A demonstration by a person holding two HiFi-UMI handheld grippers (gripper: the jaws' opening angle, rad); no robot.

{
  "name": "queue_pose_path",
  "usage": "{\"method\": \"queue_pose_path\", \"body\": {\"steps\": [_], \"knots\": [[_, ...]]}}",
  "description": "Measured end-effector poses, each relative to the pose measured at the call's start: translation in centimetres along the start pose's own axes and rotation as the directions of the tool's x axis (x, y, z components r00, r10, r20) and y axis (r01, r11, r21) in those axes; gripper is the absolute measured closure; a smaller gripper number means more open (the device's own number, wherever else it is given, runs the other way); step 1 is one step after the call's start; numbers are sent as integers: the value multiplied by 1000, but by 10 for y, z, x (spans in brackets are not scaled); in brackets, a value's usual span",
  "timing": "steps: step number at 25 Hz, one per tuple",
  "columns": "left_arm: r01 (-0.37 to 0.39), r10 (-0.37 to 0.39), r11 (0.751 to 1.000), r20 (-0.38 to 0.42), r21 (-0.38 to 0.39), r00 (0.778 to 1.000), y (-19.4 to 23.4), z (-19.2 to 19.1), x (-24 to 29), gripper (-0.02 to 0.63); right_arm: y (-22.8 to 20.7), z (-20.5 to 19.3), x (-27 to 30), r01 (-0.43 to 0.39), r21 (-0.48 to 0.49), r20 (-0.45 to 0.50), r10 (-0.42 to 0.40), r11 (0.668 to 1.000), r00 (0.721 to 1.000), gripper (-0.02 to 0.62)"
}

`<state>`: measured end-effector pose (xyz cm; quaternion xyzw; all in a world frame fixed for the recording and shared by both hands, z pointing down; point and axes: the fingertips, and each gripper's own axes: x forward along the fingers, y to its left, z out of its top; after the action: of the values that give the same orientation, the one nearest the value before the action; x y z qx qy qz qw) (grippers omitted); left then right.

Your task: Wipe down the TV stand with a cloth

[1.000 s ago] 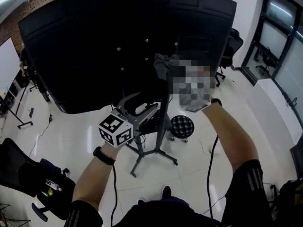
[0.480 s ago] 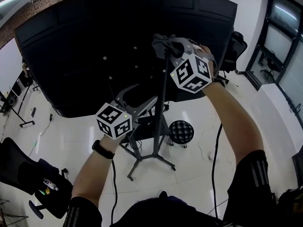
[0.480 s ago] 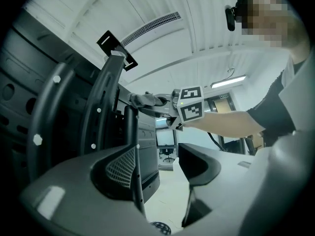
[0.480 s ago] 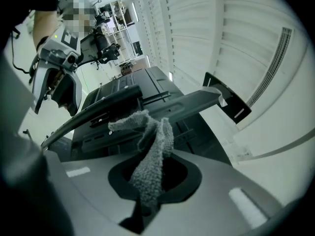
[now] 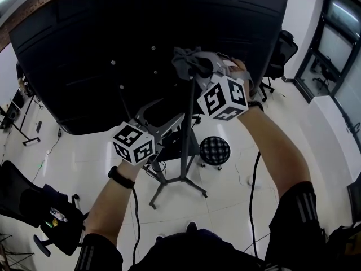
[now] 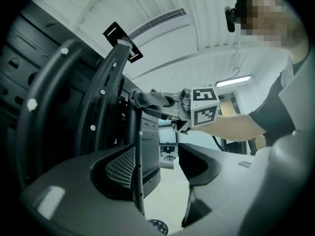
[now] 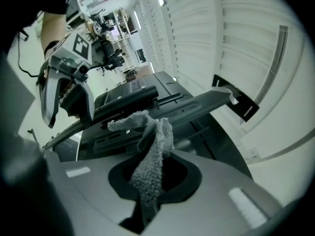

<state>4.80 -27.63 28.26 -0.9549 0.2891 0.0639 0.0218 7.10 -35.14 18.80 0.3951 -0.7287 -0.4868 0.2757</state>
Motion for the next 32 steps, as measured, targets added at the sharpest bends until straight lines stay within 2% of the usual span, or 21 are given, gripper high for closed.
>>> {"method": "queue_pose_path", "body": {"steps": [3,13,20,32], "knots": [[0,-1,1000,-10,-13,1000,1,-10,3,308,27,-10,4,-37,-36,-15,37,999,999,571],[-4,2,999,-48,-39,999,3,-44,3,308,69,-37,-8,-80,77,-15,81,994,997,571],[-14,8,998,-85,-67,996,4,-73,6,308,116,-59,-4,-147,84,-38,150,986,988,571],[-56,33,991,-182,-120,983,8,-158,-7,308,217,-93,-2,-262,88,-54,267,961,962,571]]}}
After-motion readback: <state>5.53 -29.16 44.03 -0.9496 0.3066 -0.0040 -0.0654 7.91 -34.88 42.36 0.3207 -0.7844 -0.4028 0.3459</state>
